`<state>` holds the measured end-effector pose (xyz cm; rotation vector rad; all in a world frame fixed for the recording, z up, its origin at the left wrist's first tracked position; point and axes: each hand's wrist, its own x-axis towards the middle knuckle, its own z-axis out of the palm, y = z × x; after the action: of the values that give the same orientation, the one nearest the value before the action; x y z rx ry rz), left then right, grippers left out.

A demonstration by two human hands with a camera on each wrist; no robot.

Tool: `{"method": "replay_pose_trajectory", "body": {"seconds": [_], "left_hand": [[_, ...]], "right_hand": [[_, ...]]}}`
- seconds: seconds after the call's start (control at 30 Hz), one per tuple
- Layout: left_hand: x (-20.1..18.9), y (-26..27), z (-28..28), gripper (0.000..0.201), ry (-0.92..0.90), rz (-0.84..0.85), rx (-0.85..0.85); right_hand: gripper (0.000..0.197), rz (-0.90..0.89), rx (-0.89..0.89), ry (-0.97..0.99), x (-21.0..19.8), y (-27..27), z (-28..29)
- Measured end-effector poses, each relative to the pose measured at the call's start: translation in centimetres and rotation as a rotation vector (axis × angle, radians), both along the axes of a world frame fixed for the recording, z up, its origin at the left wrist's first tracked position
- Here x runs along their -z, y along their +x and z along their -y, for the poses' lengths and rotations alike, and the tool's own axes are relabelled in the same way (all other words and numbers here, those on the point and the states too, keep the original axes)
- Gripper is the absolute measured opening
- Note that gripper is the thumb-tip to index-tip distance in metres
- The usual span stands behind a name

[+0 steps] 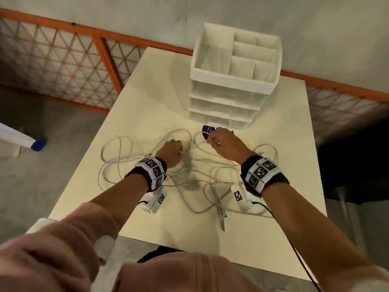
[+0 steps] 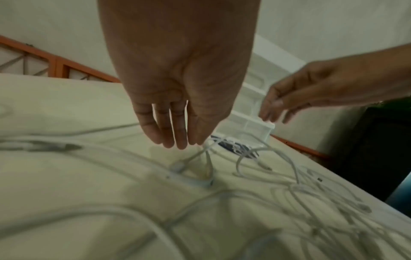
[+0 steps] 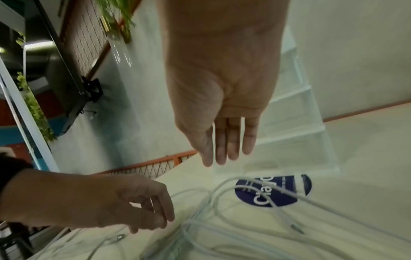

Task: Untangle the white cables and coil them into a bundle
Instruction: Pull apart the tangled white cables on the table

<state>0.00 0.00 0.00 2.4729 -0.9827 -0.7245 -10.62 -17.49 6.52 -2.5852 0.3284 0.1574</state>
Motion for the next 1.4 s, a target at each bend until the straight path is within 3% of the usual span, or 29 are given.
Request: {"method": "replay_pose_trajectory", "body": {"seconds": [0.13, 0.2, 0.33, 0.37, 0.53, 0.67, 0.73, 0.83, 0.9, 0.97, 1.03, 1.1, 1.13, 1.23, 1.4], "left_hand": [[0.9, -1.0, -0.2, 0.032, 0.18, 0.085, 0.023], [0.8, -1.0, -0.2, 0.028, 0.103, 0.063, 0.012], [-1.0, 0.4, 0.1, 0.006, -0.394, -0.011, -0.116], [-2.2, 0.7, 0.2, 0.0, -0.503, -0.091, -0.171], [-8.2, 2.3, 1.1, 0.013, -0.938, -0.425, -0.37], [-11.3, 3.9, 1.0, 0.023, -1.291, -0.798, -0.447], [-12.3, 4.7, 0.8, 0.028, -1.386, -0.852, -0.565], [-12.8, 4.7, 0.9, 0.027, -1.266, -0.647, -0.638], [-12.6, 3.3, 1.5, 0.024, -1.013, -0.451, -0.445], [-12.3, 1.0, 2.5, 0.017, -0.762, -0.359, -0.176], [-12.1, -1.4, 3.8, 0.017, -0.637, -0.398, 0.043], [-12.1, -2.8, 4.5, 0.01, -0.581, -0.377, 0.135], [-12.0, -3.0, 4.7, 0.022, -0.563, -0.314, 0.152], [-12.1, -2.5, 4.4, 0.023, -0.616, -0.154, 0.098], [-11.5, 1.7, 1.4, 0.026, -0.745, 0.243, -0.278]], "right_hand": [[0.029, -0.034, -0.064, -0.043, 1.5, 2.1, -0.7], [0.036, -0.095, -0.119, -0.056, 2.4, 2.5, -1.0], [0.031, -0.099, -0.08, 0.003, 2.2, 2.6, -0.4], [0.029, -0.073, -0.044, 0.102, 1.8, 2.3, 0.0], [0.038, -0.049, 0.118, 0.622, 1.0, 0.5, 2.1], [0.033, -0.138, 0.115, 0.603, 1.7, -3.0, 4.2], [0.031, -0.199, 0.142, 0.581, 2.0, -5.1, 5.8], [0.032, -0.22, 0.2, 0.492, 1.7, -7.5, 8.0], [0.03, -0.188, 0.183, 0.38, 0.0, -7.5, 8.2], [0.026, -0.147, 0.118, 0.302, -2.7, -6.3, 7.0], [0.025, -0.077, 0.065, 0.26, -5.7, -5.0, 5.2], [0.023, -0.001, 0.038, 0.235, -7.8, -3.7, 4.0], [0.022, 0.031, 0.052, 0.237, -8.5, -3.6, 3.7], [0.025, 0.062, 0.115, 0.274, -8.9, -4.5, 4.3], [0.026, 0.055, 0.259, 0.363, -6.0, -9.0, 7.4]]}}
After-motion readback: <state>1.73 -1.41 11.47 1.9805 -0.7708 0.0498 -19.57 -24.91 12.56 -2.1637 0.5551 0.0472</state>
